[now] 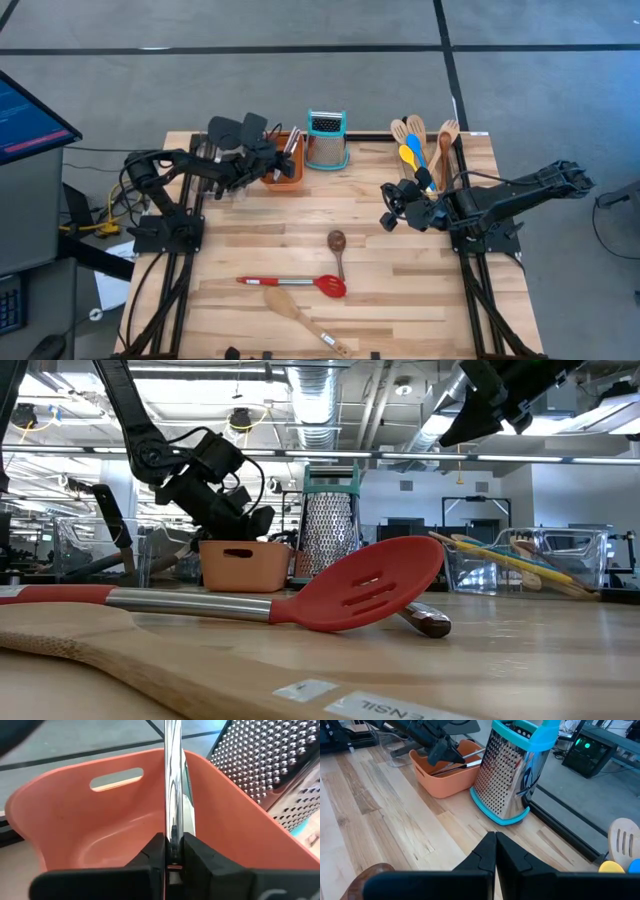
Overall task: Pick & Place Kitchen Items
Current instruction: Put the silver knife into the orange bin, then put the red spoon into the right transparent bin
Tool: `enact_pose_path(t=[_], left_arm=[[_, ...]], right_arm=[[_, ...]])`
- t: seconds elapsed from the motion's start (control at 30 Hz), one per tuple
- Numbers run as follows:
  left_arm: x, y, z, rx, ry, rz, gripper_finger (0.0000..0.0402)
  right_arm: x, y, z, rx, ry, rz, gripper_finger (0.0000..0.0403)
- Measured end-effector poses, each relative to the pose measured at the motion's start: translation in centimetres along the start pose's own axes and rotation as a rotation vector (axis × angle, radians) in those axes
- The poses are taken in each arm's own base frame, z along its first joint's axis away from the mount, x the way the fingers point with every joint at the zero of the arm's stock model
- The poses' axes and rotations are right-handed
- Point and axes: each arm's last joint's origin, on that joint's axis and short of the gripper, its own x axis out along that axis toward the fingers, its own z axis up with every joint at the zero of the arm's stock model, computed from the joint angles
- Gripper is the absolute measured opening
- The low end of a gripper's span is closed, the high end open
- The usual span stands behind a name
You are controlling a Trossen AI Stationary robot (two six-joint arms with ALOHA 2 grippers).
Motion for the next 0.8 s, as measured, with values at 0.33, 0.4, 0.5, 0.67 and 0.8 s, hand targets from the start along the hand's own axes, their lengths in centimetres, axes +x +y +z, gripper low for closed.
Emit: enact_pose_path(t=[0.33, 0.4, 0.5, 0.67, 0.8], left_arm=[[0.0, -0.2, 0.6, -0.021, -0.055, -0.019, 0.0097], [-0.1, -0.4, 1.1, -0.041, -0.105, -0.039, 0.01], [-0.3, -0.7, 1.9, -0.073, -0.184, -0.082, 0.0101], [-1.4, -1.2, 3.6, -0.094, -0.26, -0.198, 0.0101], [-3.2, -2.0, 5.1, -0.034, -0.315, -0.299, 0.0101]], right_arm=[[0.0, 0.0, 0.0, 0.0, 0.0, 0.0, 0.0001], [0.0, 0.0, 0.0, 0.0, 0.0, 0.0, 0.0001], [0.0, 0.0, 0.0, -0.008, 0.0, 0.0, 0.0001], [0.0, 0.0, 0.0, -0.05, 0.0, 0.0, 0.0001], [0.0, 0.0, 0.0, -0.052, 0.0, 0.0, 0.0001]])
